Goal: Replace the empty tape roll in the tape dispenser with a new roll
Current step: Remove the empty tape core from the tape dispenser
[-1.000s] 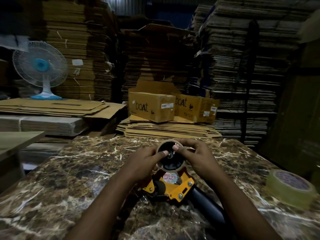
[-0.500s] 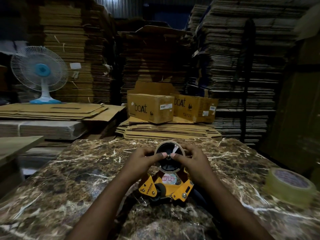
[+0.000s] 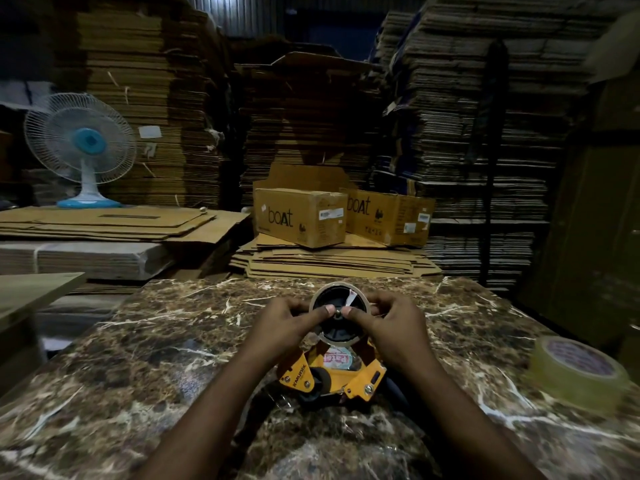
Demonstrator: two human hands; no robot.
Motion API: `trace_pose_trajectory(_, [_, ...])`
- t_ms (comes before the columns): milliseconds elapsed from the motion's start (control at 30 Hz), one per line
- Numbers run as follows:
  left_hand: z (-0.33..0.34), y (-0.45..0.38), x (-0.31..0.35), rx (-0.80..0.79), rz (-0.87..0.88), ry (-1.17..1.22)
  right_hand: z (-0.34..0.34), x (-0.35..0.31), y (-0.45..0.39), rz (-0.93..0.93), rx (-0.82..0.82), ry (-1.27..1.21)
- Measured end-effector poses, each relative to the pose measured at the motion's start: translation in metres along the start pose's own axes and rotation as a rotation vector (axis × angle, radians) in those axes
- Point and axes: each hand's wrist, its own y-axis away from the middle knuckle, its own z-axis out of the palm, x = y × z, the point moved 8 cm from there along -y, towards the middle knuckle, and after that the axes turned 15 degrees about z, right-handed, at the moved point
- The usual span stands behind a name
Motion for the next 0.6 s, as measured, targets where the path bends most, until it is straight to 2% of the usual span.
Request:
trace_pose_trajectory(200, [0.0,-0.001,-0.002,-0.027,-0.037,-0.039,0.001,0.007,-0.007,0.037,0.012,0.063])
trace_pose_trajectory(433, [-0.003,0.008,-0.011,-0.039,-0.188,-0.036,0.014,0.023,-0.013,0.195,-0.127,0.052])
trace_pose_trajectory(600, [-0.006,0.009,-0.014,-0.023,-0.239,0.032,0.017,0.022,-0.011,0.178,-0.107,0.11])
